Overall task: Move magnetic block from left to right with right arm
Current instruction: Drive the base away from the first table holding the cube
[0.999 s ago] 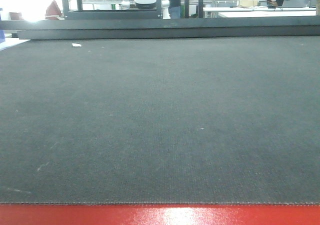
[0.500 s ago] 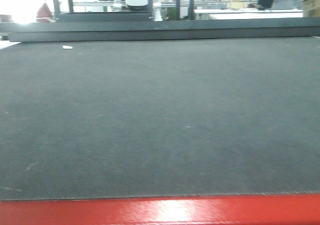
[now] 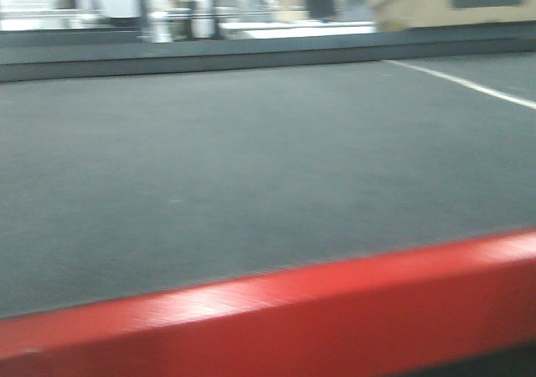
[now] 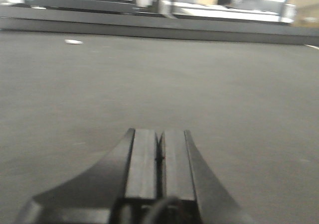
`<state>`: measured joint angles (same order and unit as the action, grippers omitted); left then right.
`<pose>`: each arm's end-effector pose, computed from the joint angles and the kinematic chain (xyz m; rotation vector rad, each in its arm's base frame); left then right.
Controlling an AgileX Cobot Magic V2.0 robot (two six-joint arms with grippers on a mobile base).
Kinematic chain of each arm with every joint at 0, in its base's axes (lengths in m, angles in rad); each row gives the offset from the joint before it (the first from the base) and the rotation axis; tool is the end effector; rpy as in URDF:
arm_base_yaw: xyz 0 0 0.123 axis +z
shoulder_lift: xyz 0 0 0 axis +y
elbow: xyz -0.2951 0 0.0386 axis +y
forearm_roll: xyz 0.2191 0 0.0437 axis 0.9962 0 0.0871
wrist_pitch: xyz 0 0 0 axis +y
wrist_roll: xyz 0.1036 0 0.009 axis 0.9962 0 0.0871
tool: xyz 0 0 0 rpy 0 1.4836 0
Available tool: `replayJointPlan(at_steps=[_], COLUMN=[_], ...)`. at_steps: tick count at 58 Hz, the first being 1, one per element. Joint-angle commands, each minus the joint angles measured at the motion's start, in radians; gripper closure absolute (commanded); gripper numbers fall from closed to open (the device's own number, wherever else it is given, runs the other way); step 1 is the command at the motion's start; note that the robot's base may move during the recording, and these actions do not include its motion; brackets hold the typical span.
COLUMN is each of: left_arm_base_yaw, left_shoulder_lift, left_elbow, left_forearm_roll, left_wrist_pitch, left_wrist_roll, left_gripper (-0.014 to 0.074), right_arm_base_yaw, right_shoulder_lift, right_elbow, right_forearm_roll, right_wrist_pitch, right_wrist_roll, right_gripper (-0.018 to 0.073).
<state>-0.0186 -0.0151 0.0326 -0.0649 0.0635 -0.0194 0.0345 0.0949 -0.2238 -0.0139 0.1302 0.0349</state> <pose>0.0282 -0.0010 0.1976 -0.0481 1.5643 -0.0841 0.0252 0.0007 0.2698 -0.0085 1.4850 0.0437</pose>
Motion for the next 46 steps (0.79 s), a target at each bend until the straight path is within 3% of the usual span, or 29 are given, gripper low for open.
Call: replayJointPlan(at_steps=[1, 46], left_arm_base_yaw=[-0.004, -0.004], left_shoulder_lift=[-0.011, -0.011], left_elbow=[0.008, 0.008], left_forearm_roll=[-0.005, -0.005], left_wrist_pitch=[-0.084, -0.084], left_wrist_roll=[-0.002, -0.002], left_gripper=[0.0713, 0.0713], right_arm_base_yaw=[-0.005, -0.005], right_shoulder_lift=[0.011, 0.011], right_elbow=[-0.031, -0.031], right_forearm_roll=[-0.010, -0.010], right_wrist_pitch=[-0.090, -0.090], right_wrist_roll=[-0.012, -0.012], right_gripper=[0.0282, 0.0282])
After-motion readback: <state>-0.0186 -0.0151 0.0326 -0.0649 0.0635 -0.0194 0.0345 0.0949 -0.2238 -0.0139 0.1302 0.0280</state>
